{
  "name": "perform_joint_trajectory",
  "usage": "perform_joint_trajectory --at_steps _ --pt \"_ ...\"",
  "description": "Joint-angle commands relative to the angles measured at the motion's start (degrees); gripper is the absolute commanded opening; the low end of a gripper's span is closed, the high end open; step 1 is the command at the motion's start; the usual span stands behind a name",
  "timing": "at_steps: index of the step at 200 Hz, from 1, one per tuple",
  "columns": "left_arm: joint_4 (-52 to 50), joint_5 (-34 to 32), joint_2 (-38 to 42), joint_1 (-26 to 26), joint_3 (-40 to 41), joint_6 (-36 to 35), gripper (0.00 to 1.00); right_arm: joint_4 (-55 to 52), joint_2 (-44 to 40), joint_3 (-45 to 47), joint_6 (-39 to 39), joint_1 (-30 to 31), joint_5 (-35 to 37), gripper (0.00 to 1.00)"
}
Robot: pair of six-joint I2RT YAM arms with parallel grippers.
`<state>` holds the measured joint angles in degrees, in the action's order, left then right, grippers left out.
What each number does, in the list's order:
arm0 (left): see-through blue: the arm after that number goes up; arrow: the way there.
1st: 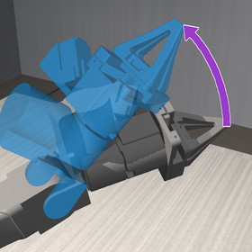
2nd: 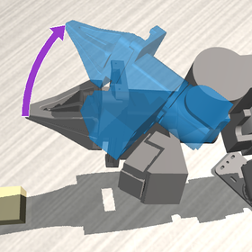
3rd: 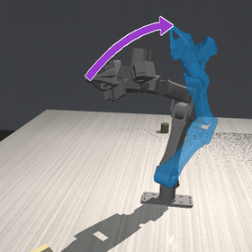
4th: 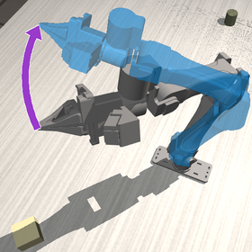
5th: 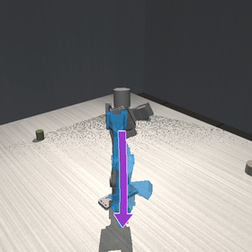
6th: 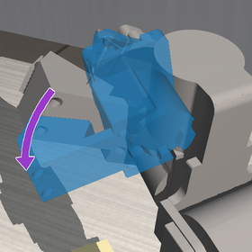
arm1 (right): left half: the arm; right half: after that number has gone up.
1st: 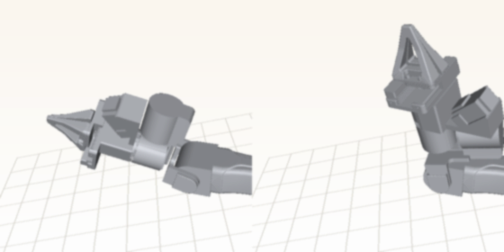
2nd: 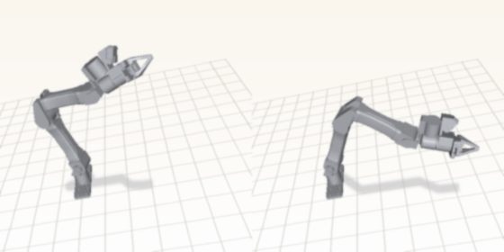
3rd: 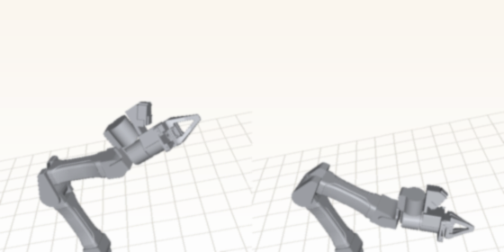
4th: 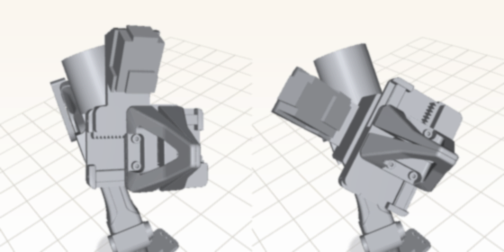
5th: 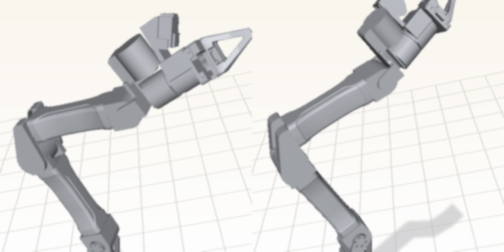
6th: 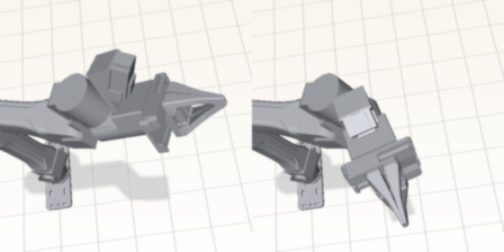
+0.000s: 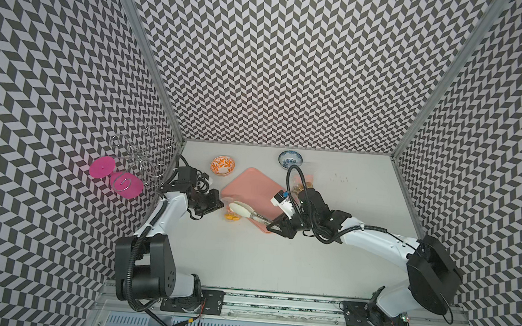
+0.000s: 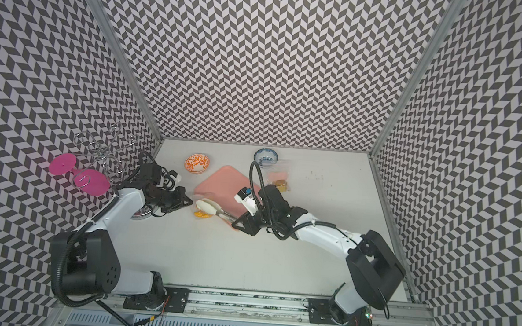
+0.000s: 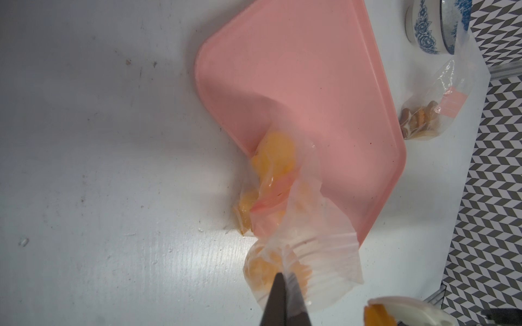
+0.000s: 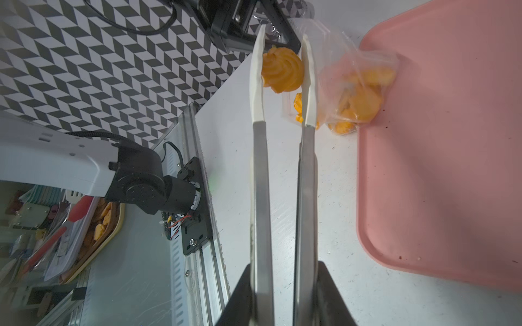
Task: Put the cookies into a resealable bag to prevent moisture
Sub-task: Place the cookie in the ziploc bag.
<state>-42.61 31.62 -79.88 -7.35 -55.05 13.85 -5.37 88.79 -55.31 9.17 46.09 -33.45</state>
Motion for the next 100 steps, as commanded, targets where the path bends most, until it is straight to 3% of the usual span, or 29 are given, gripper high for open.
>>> perform_joint_trajectory --at_steps 1,62,100 --pt "-1.33 1.47 0.60 0.24 -2.12 -0.09 0.00 7.29 2.53 -1.63 1.58 -0.03 -1.06 0.28" --pt "-2.11 2.65 1.52 0.20 -2.51 -0.14 0.00 4.87 9.80 -9.01 -0.68 -0.03 3.23 0.29" --pt "-1.22 2.75 1.48 0.15 -1.57 0.23 0.00 5.64 7.92 -8.93 -0.99 -0.12 4.39 0.29"
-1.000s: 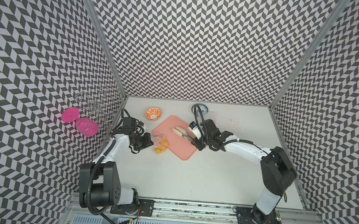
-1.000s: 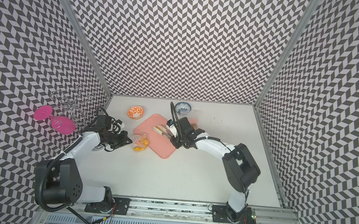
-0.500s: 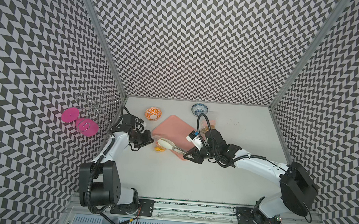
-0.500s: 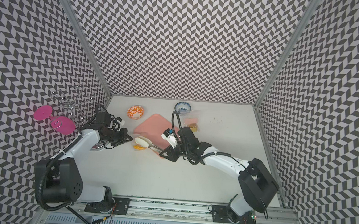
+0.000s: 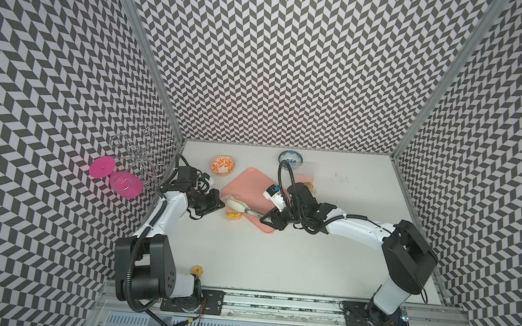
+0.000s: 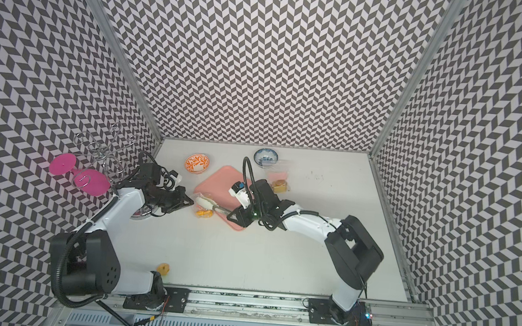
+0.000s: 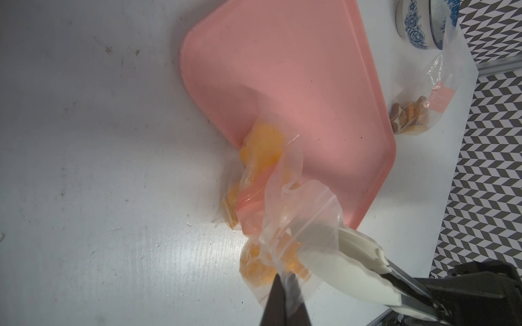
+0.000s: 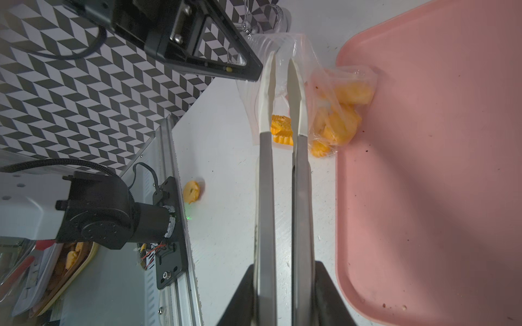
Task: Put the cookies into a resealable bag to prevent moisture
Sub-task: Place the cookie in the ziploc bag.
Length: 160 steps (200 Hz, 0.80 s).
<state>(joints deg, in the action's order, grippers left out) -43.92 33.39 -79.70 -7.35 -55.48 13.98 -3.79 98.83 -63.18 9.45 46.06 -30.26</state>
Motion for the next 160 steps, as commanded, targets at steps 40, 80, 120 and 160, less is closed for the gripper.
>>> perform_joint_trajectory --at_steps 40,80,120,160 --pt "2.83 -0.06 -0.41 0.10 -1.03 1.22 0.00 5.72 -9.65 5.87 -6.91 0.34 3.92 0.30" --pt "3.16 -1.92 -1.07 0.06 -1.71 1.40 0.00 5.54 -16.09 12.71 -9.17 0.30 9.49 0.29" --pt "3.01 -1.70 -0.45 0.21 -1.64 1.50 0.00 3.12 -18.71 17.67 -11.20 -1.63 23.39 0.29" --pt "1.74 -1.33 1.91 0.63 -1.75 2.14 0.00 6.67 -14.97 20.58 -15.14 -1.24 30.74 0.29"
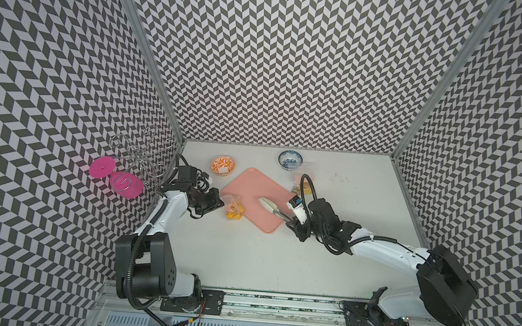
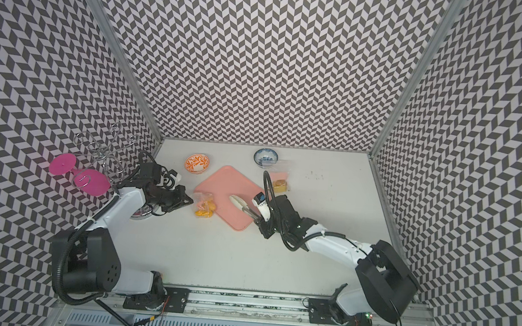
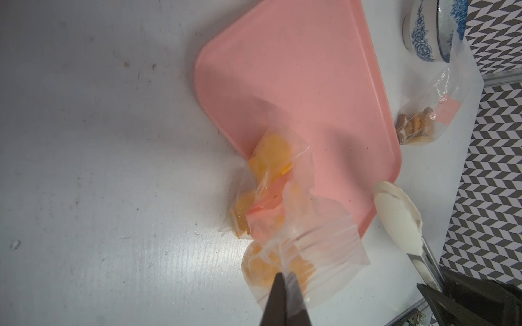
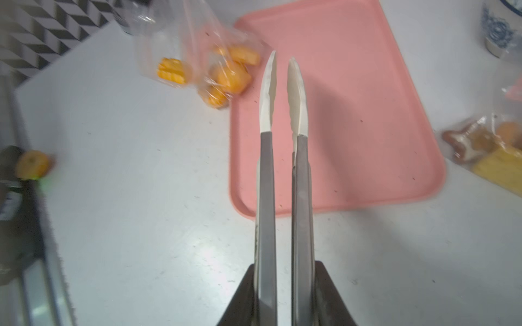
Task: Put the cookies into a resealable bag to prevent moisture
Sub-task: Place the clamp on the tray.
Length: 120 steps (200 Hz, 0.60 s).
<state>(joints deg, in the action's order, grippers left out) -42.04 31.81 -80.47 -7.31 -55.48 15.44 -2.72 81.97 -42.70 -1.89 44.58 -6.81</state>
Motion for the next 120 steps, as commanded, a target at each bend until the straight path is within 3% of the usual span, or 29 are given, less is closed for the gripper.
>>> perform_joint_trajectory --at_steps 1,36,78,105,120 --pt "-0.14 0.30 2.77 0.65 -1.74 0.79 0.00 5.83 2.10 0.08 -3.90 0.25 7.40 0.29" --pt "0.04 1.32 5.44 2.51 -0.34 2.75 0.00 12.41 10.02 -3.80 -7.39 1.18 7.09 0.32" --pt "-0.29 2.07 6.97 2.83 0.28 3.47 0.00 11.76 20.15 -12.18 -8.67 1.96 7.78 0.48" --pt "-0.44 2.29 7.09 2.98 0.21 3.22 0.00 9.65 21.12 -14.59 -8.59 1.96 6.26 0.61" --pt "-0.66 2.38 7.14 2.96 0.21 3.00 0.00 8.88 18.93 -14.46 -7.72 1.99 4.96 0.64"
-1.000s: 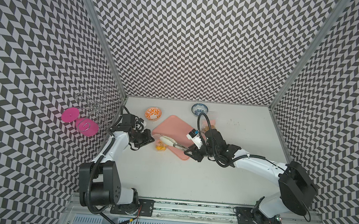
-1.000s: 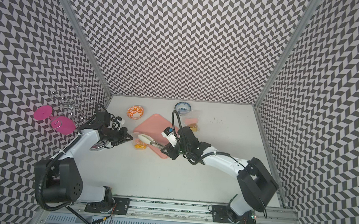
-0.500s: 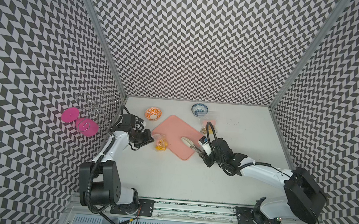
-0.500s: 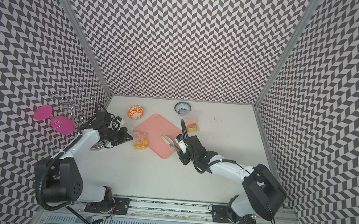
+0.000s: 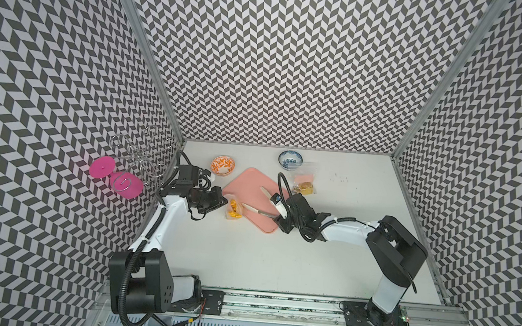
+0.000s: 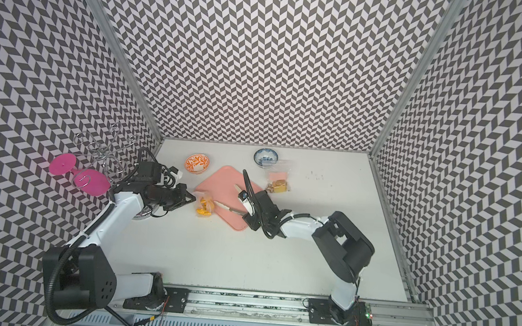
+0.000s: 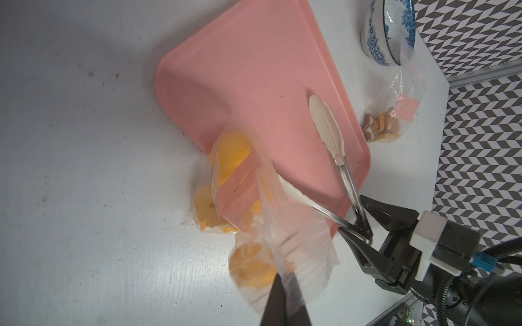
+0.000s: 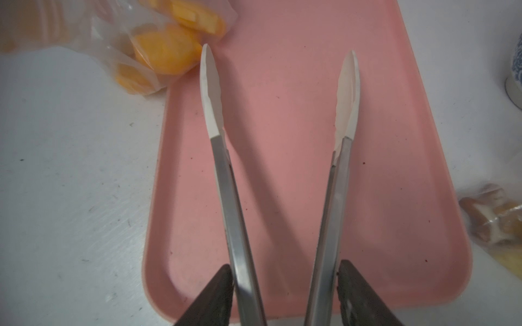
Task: Put the cookies into a resealable bag to prevent moisture
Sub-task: Place the clamp on the tray, then adjust the ziploc bag at the center of the board.
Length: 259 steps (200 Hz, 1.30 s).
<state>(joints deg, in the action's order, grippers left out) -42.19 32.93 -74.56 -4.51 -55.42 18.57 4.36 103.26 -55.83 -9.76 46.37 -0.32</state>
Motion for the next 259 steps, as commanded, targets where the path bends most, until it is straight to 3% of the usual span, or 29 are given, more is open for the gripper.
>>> perform_joint_trajectory --at_steps 1,28,48,67,99,183,241,259 --pt "-0.51 1.26 1.21 0.14 0.14 -0.16 0.00 1.71 -2.54 -1.31 0.16 0.21 -1.62 0.64" --pt "-0.36 1.35 0.85 0.12 0.12 -0.28 0.00 1.69 -7.06 -0.68 3.67 0.20 -4.80 0.64" --pt "0.00 1.99 0.49 0.21 0.13 -0.08 0.00 8.46 -7.54 0.63 11.40 0.21 -13.83 0.61" --pt "0.30 2.79 0.23 0.21 -0.15 0.10 0.00 19.09 -3.39 0.58 19.58 0.49 -23.57 0.57" --pt "-0.17 2.80 0.58 0.21 -0.30 -0.16 0.00 22.21 5.45 -7.40 23.52 1.84 -29.41 0.49" --pt "-0.34 3.37 0.39 0.22 0.17 -1.06 0.00 19.29 17.93 -19.71 27.58 1.96 -35.44 0.37" --pt "-0.58 3.55 0.70 0.21 0.40 -1.09 0.00 15.40 18.42 -21.42 27.56 2.06 -35.92 0.07" --pt "-0.95 3.25 1.06 0.21 0.40 -1.21 0.00 14.06 15.92 -20.95 27.16 1.82 -35.72 0.03"
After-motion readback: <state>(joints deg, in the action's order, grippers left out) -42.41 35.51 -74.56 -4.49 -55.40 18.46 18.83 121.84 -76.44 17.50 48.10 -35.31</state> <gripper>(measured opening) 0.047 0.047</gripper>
